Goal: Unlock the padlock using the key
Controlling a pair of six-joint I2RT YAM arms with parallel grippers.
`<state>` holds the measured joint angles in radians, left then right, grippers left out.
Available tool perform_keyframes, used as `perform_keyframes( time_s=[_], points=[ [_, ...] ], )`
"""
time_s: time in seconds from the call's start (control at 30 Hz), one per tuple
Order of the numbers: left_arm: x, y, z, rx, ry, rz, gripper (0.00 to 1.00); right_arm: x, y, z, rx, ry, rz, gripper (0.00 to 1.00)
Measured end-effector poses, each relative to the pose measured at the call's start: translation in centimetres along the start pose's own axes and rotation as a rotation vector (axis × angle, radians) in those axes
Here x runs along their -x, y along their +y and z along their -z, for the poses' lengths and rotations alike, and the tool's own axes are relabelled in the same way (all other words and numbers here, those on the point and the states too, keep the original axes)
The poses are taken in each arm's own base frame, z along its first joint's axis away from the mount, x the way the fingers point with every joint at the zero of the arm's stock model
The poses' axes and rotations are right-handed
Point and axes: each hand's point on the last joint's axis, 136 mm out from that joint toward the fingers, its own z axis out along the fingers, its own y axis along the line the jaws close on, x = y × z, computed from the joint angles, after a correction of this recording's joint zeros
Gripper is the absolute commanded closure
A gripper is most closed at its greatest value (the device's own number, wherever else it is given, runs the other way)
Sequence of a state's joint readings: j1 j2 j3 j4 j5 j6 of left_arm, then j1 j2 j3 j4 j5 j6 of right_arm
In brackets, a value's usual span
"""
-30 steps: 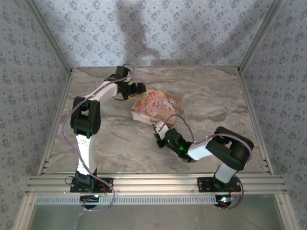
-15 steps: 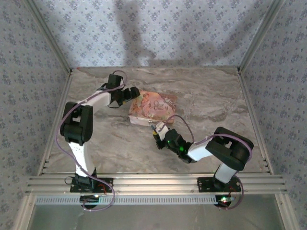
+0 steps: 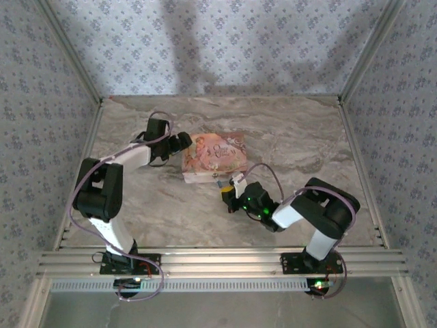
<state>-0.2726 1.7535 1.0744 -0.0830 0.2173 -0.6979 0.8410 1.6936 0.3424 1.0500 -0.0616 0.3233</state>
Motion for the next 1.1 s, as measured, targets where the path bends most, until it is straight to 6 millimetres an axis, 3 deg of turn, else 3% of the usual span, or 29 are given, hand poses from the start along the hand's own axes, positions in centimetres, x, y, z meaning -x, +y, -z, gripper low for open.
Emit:
perform_keyframes(
  time_s=[0.6,1.1],
  points=[
    [-1.4,1.4,1.4,0.012,-0.020,0.035,0.14,-0.7,-2.4,0.1,0.052,0.014,-0.238,0.99],
    [-1.8,1.5,1.8,0.011,-0.020,0.037,0.14,-1.1,-4.5,1.2,-0.008,0.006,-0.296,0.68]
  ],
)
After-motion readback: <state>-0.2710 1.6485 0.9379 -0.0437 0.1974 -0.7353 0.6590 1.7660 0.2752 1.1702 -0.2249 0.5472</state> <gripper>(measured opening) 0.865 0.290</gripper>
